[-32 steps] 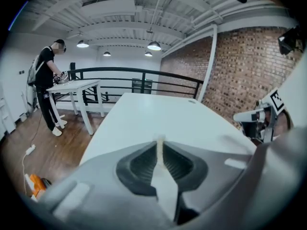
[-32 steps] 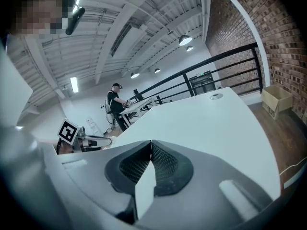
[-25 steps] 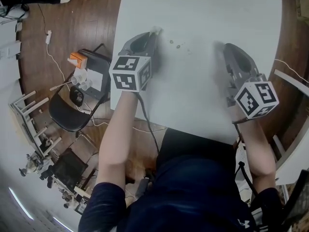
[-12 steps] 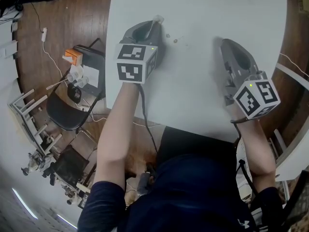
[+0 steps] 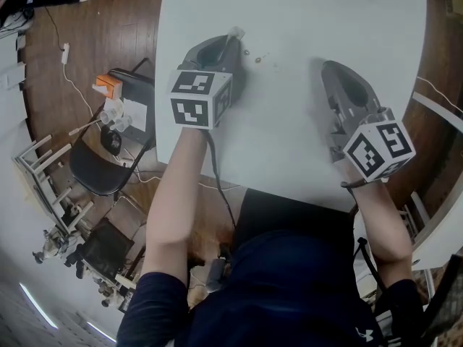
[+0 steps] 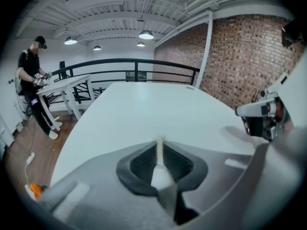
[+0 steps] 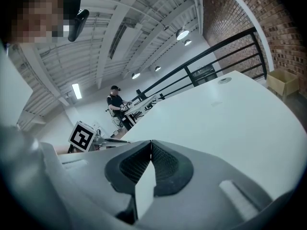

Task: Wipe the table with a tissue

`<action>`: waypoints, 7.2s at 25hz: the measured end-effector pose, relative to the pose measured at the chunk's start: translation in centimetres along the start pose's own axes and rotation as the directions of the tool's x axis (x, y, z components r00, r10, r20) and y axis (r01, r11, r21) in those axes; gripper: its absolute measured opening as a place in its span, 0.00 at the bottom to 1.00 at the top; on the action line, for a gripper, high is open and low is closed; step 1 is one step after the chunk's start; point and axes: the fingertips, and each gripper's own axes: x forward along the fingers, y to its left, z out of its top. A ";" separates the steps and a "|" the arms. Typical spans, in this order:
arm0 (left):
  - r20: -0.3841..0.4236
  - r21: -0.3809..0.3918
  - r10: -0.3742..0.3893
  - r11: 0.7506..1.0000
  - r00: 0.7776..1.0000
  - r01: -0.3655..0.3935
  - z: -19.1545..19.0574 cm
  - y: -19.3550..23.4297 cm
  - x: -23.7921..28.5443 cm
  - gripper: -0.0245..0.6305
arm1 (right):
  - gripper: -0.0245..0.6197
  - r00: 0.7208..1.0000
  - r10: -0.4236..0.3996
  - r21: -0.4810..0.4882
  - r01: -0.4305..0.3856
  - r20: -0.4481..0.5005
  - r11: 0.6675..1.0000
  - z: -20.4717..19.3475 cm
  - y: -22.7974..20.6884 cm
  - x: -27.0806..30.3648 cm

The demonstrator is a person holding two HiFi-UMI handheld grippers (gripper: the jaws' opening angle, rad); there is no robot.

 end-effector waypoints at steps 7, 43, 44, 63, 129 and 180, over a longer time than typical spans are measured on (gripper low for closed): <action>-0.007 -0.043 -0.003 0.999 1.000 0.003 -0.5 -1.4 -0.2 0.09 | 0.05 1.000 -0.002 0.016 0.002 0.003 1.000 -0.2 -0.3 -0.5; -0.053 -0.044 -0.032 0.999 0.998 0.030 -1.4 -6.0 0.3 0.09 | 0.05 1.000 -0.014 0.058 0.013 0.022 0.998 -1.1 -1.4 -4.1; -0.053 -0.042 -0.035 0.999 0.998 0.033 -1.4 -6.1 0.3 0.09 | 0.05 1.000 -0.014 0.058 0.013 0.022 0.998 -1.1 -1.4 -4.2; -0.080 -0.011 -0.084 0.996 0.993 0.083 -2.1 -8.3 0.2 0.09 | 0.05 1.000 -0.006 0.068 0.005 0.022 0.998 -1.7 -1.2 -4.9; -0.156 0.081 -0.200 0.973 0.967 0.215 -6.0 -20.7 -1.7 0.09 | 0.05 0.998 -0.032 0.101 0.026 0.057 0.995 -3.9 -2.1 -10.8; 0.259 -0.175 -0.383 0.884 0.887 0.433 2.8 -22.0 -22.7 0.09 | 0.05 0.990 0.035 -0.192 -0.008 0.140 0.981 5.7 11.5 -18.2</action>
